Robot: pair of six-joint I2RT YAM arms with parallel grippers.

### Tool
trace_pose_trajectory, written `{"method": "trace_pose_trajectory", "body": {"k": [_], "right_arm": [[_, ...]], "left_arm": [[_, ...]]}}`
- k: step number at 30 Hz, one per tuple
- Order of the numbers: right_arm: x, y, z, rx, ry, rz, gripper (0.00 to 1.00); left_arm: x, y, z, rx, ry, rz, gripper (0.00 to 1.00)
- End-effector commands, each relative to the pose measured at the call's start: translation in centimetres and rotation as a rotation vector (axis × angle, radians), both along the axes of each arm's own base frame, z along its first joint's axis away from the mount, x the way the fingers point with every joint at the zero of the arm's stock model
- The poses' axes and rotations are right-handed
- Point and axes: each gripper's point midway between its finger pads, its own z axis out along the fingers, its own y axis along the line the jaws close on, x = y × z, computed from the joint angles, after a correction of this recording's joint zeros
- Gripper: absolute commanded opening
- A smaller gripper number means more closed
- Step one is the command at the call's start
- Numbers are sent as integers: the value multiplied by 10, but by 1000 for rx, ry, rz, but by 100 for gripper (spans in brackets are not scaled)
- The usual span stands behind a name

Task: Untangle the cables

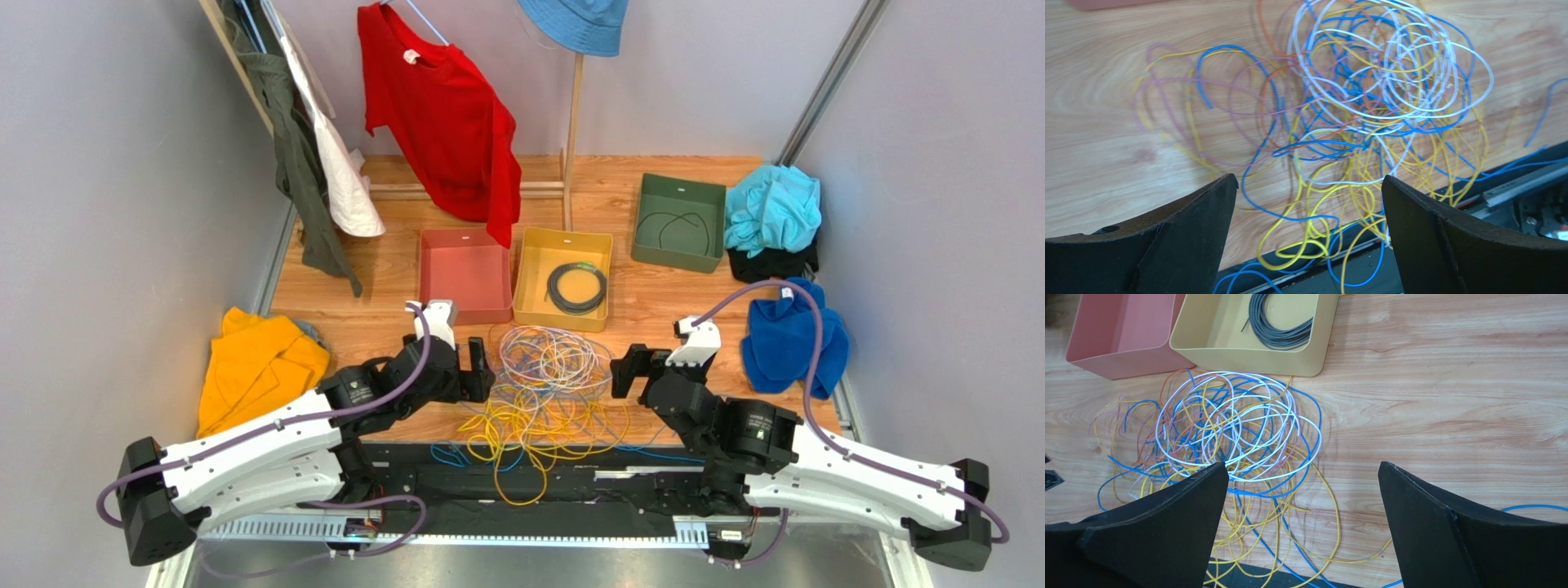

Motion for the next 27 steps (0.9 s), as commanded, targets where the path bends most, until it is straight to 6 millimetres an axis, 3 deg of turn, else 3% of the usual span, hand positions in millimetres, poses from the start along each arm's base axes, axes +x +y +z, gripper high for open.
{"method": "trace_pose_trajectory", "body": {"k": [1,2,4,8,12,16,23,27], "right_arm": [[-3,6,9,76,9,10,97],[-3,5,9,79,8,10,96],[-4,4,12,90,-2,20,95],[-2,5,18,84,-35,41,93],[-1,11,21,85,-42,50,92],[0,15,18,66,-33,61,92],[1,15,17,45,-35,60,92],[2,14,19,51,-44,55,92]], "left_arm": [[-1,-27,9,-89,-62,-129,97],[0,-35,18,-140,-94,-157,97],[-2,-33,8,-137,-102,-167,97],[7,-14,-11,-33,-85,-74,97],[13,-8,-20,20,-72,-22,99],[25,-14,-16,23,-106,1,99],[36,-33,-43,138,-54,-39,98],[44,-36,-49,161,-58,-4,91]]}}
